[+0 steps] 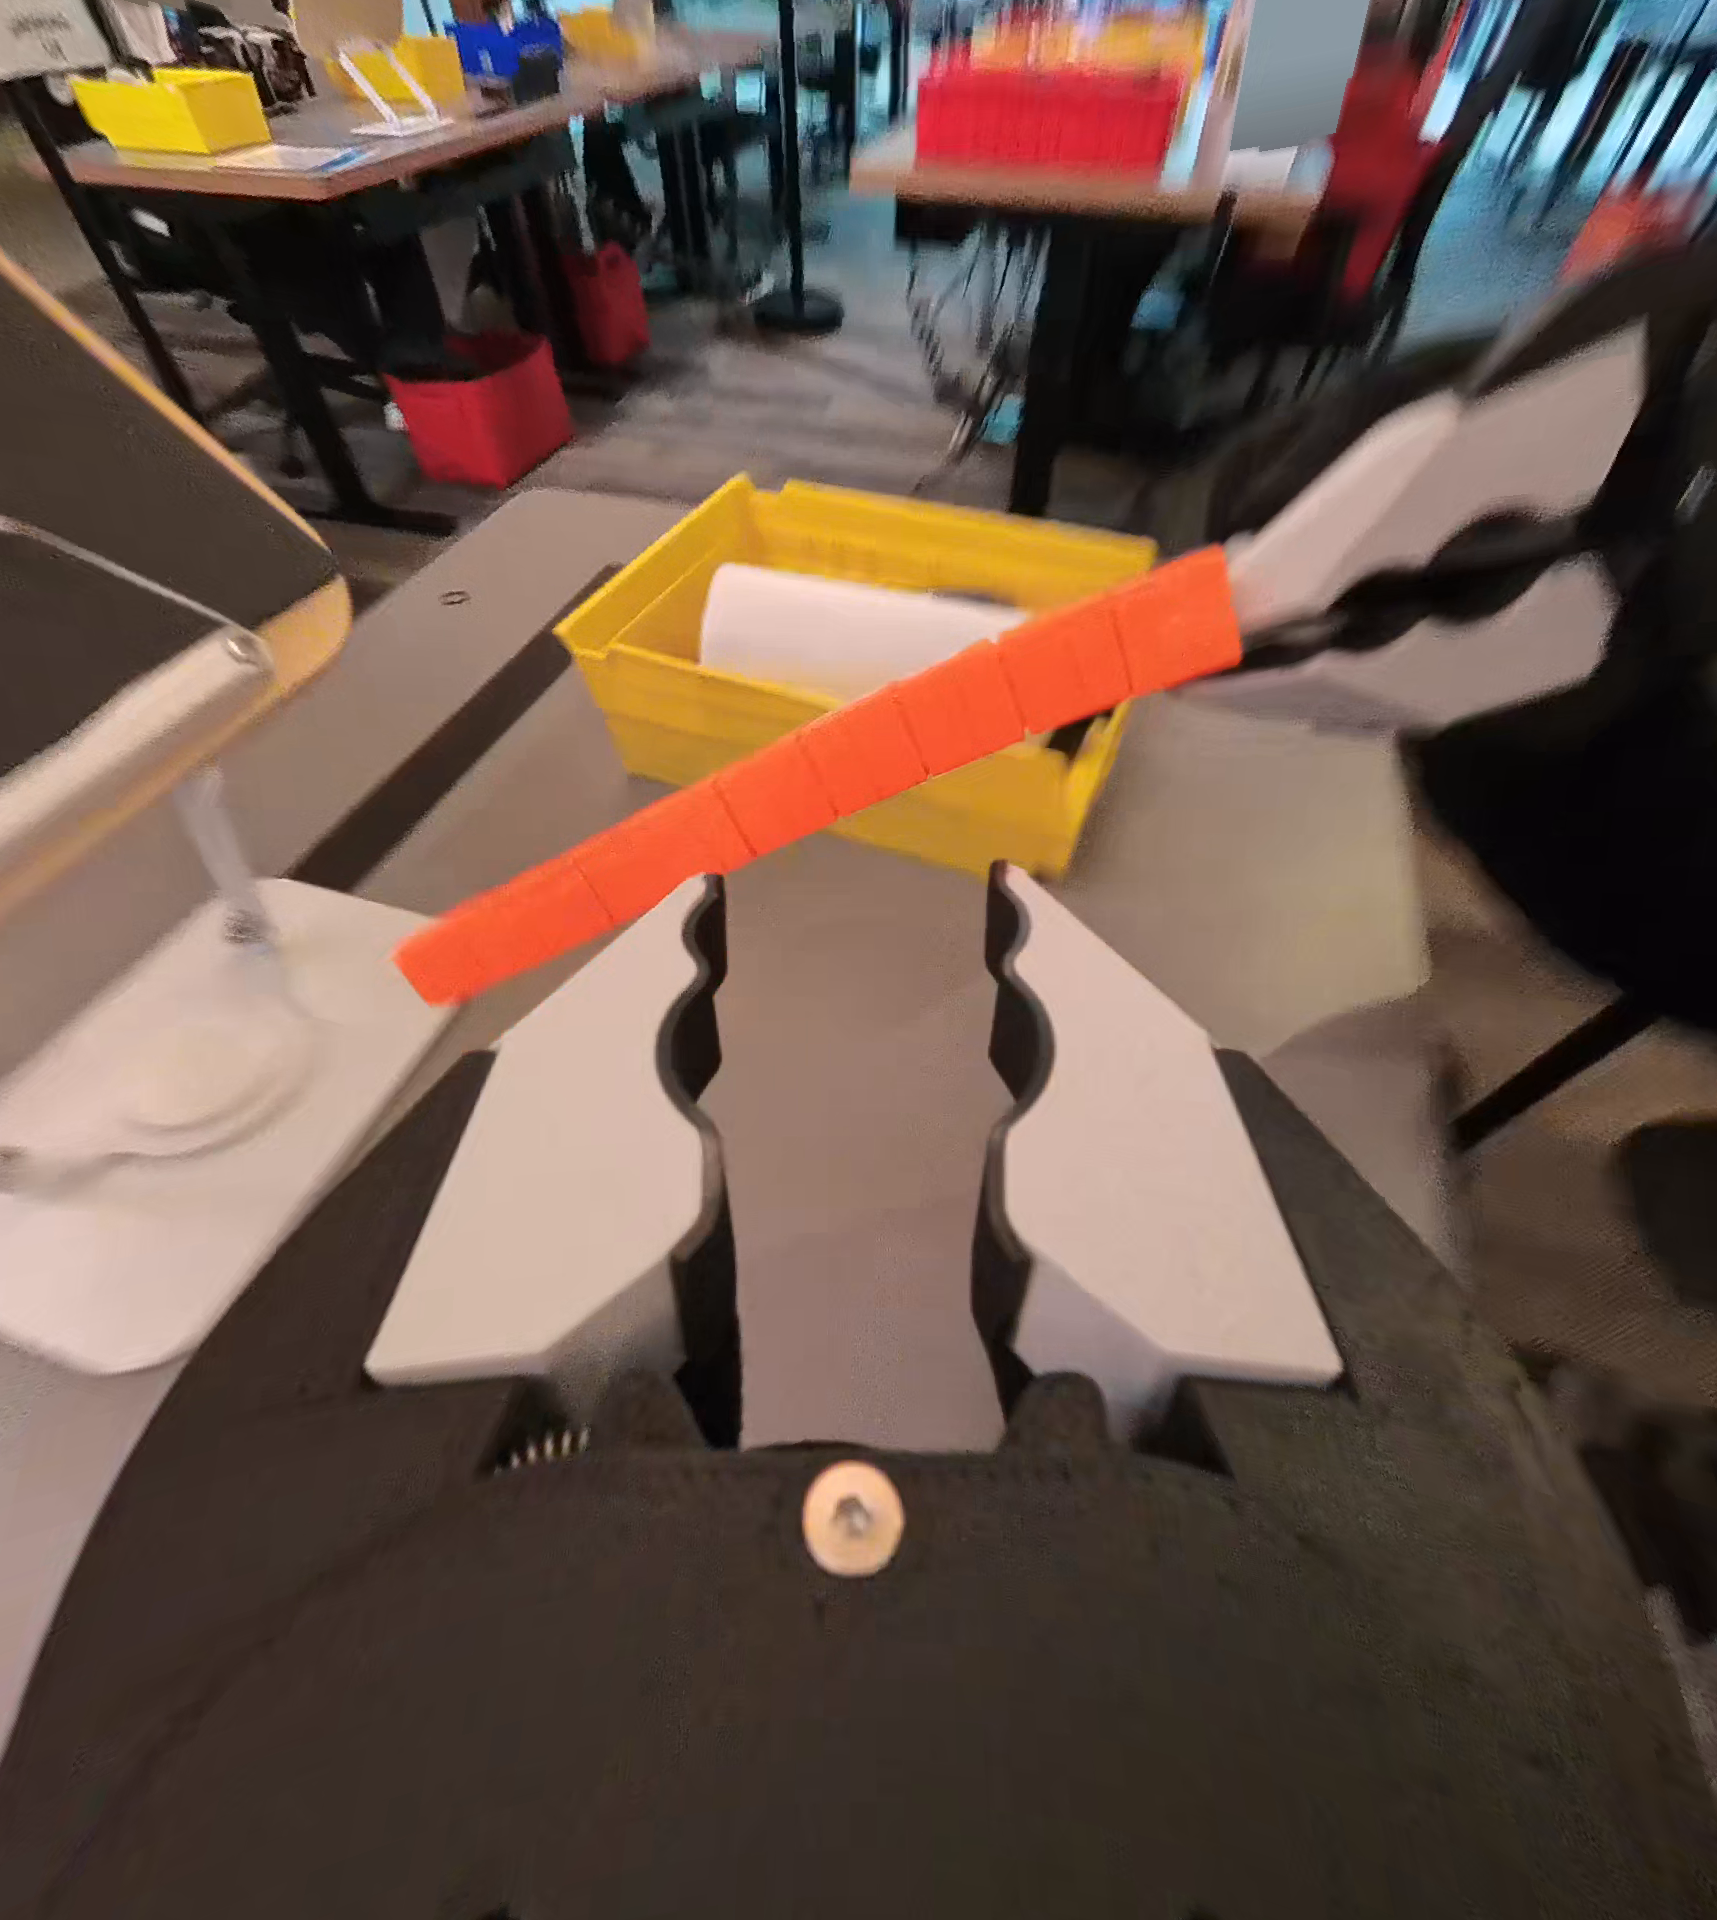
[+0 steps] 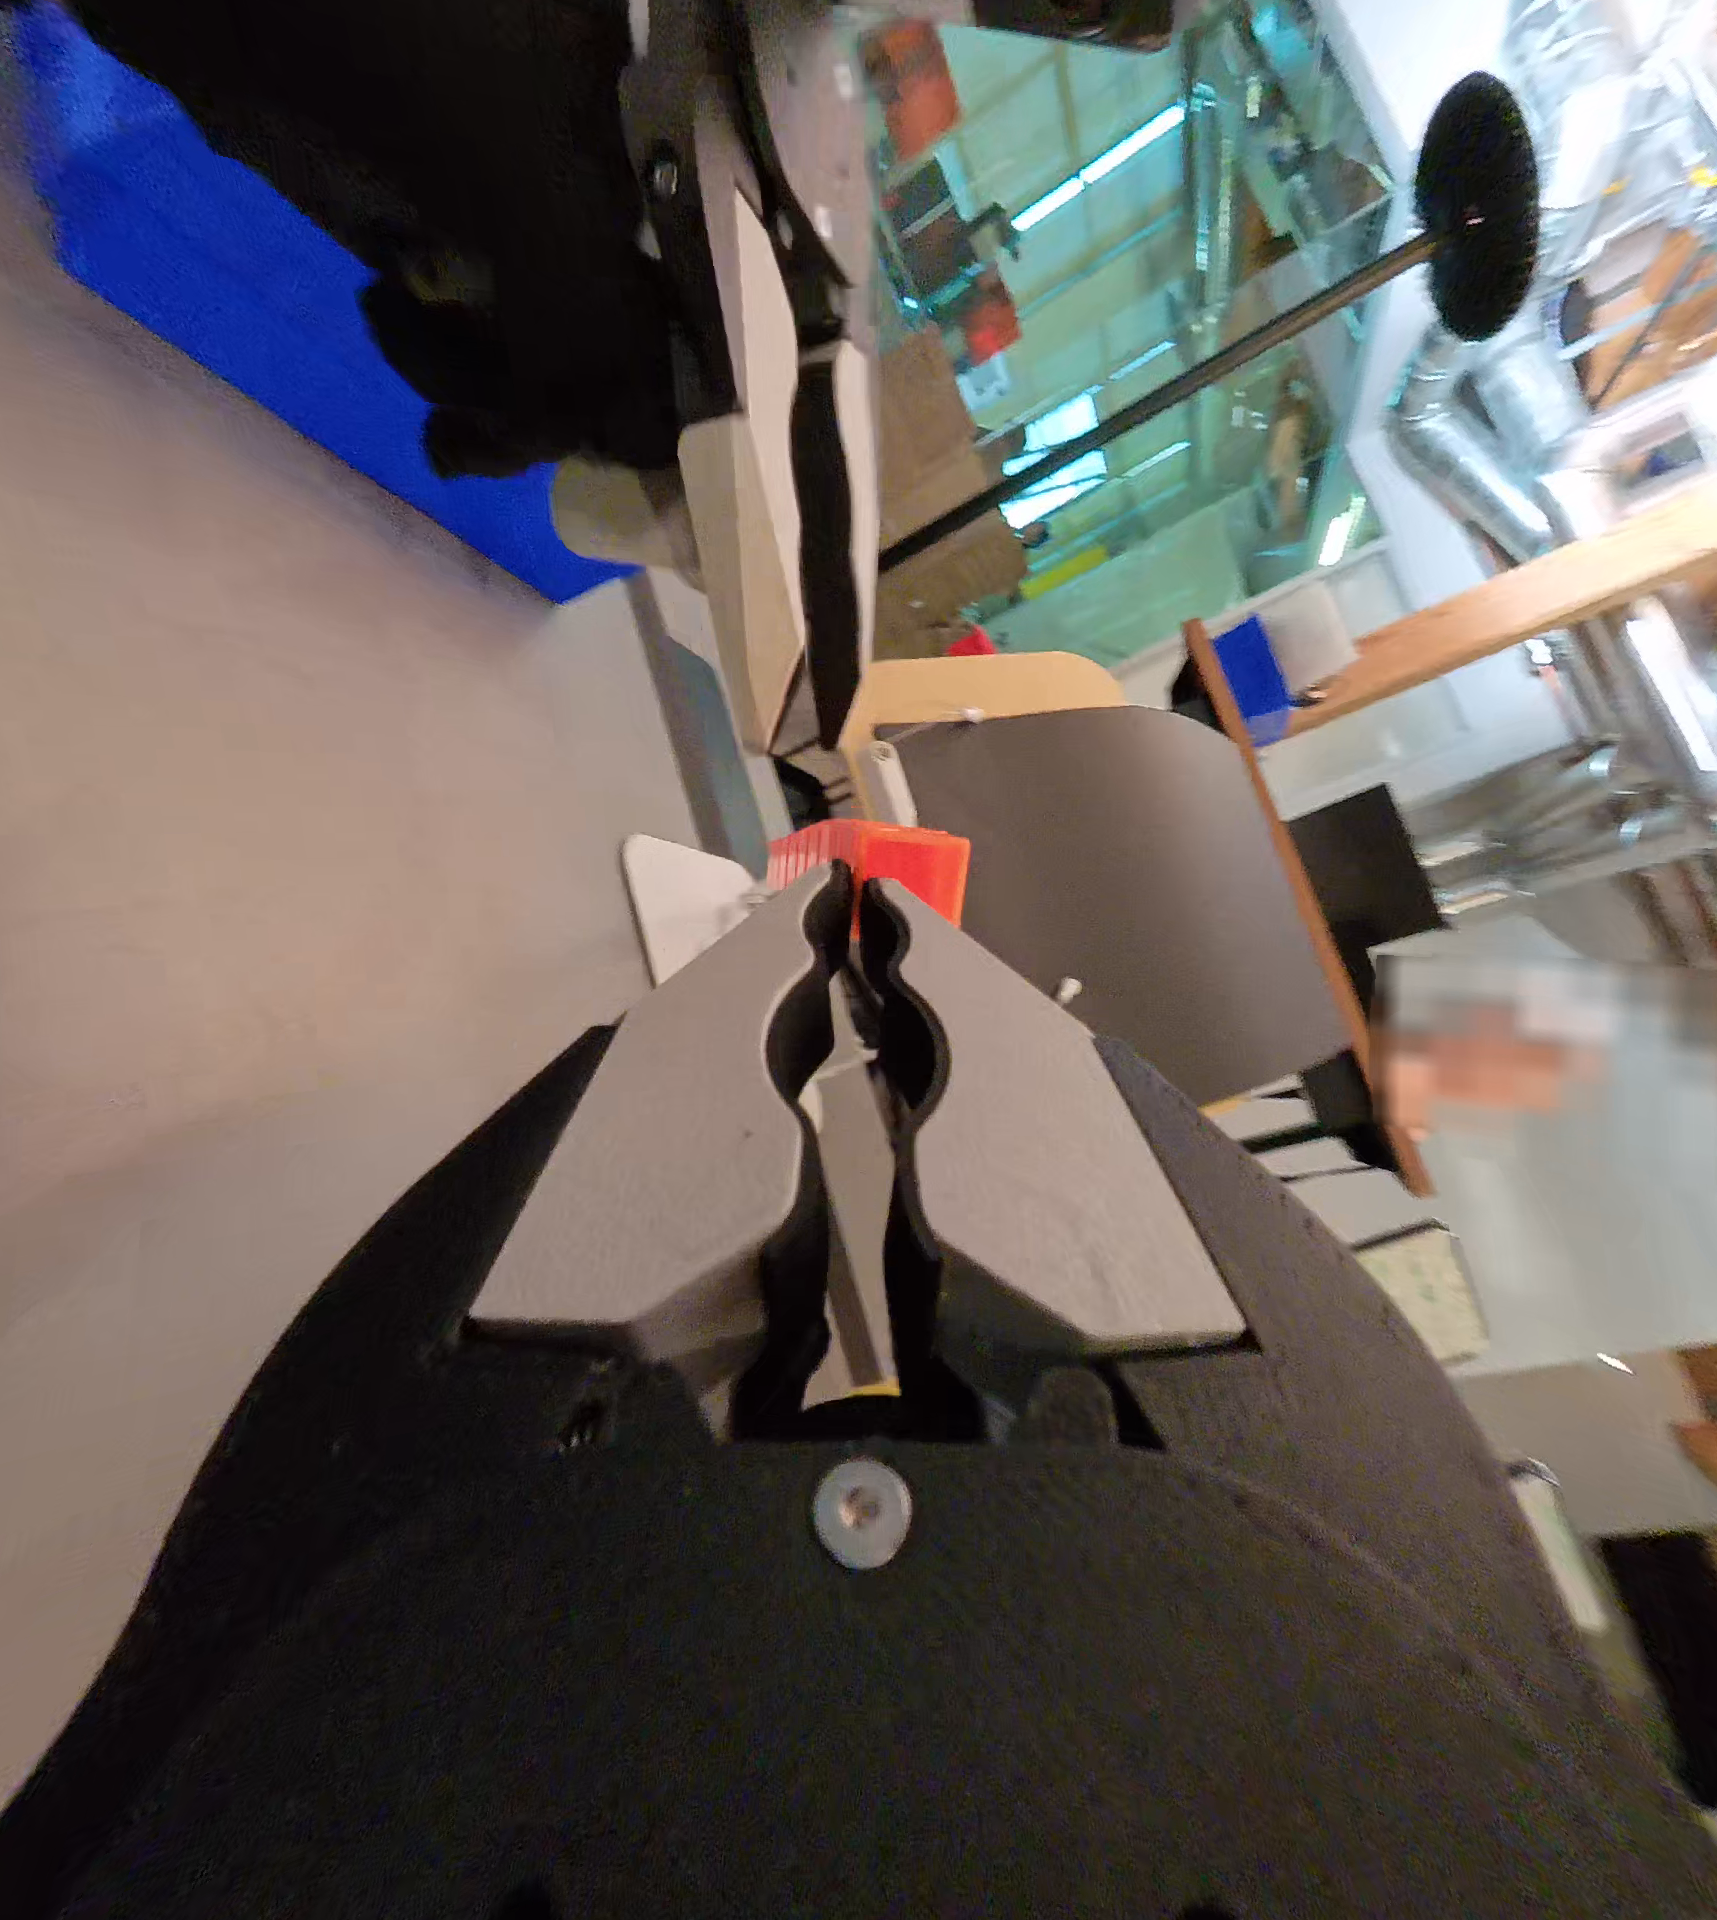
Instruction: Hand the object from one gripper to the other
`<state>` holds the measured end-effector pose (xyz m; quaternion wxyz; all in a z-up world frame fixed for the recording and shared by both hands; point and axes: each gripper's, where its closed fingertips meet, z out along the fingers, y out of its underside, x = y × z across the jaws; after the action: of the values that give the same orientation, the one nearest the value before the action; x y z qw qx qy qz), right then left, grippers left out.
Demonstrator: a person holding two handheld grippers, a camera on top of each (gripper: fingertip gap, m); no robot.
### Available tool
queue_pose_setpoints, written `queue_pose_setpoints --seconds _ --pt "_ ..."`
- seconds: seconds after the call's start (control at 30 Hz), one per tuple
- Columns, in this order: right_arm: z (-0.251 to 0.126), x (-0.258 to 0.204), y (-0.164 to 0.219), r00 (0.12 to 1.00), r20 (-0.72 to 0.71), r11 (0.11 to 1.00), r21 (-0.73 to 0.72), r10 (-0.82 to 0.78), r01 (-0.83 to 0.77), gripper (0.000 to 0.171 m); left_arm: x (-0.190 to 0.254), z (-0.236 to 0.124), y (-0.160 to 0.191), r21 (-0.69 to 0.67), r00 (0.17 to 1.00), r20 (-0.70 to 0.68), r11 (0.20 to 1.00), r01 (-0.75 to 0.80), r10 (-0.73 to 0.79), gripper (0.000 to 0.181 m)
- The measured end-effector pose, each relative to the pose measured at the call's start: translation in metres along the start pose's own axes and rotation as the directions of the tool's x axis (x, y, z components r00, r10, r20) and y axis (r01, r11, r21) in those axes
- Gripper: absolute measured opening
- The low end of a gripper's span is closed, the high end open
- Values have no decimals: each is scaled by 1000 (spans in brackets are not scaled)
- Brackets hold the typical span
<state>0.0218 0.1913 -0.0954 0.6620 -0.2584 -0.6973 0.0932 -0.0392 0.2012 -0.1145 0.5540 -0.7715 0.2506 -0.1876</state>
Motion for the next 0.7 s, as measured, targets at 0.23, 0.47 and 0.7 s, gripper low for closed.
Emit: queue_pose_setpoints --seconds 0.23,0.47,0.7 --pt "7 4 -7 952 -176 968 -81 -249 238 0 14 0 -13 129 733 -433 769 626 -524 75" --pt "19 -32 -23 872 -140 883 -56 -468 465 0 4 10 -13 113 547 -541 589 800 -639 72" --pt "22 -49 -28 863 -124 870 -3 -490 494 0 2 12 -7 129 550 -550 587 799 -628 36"
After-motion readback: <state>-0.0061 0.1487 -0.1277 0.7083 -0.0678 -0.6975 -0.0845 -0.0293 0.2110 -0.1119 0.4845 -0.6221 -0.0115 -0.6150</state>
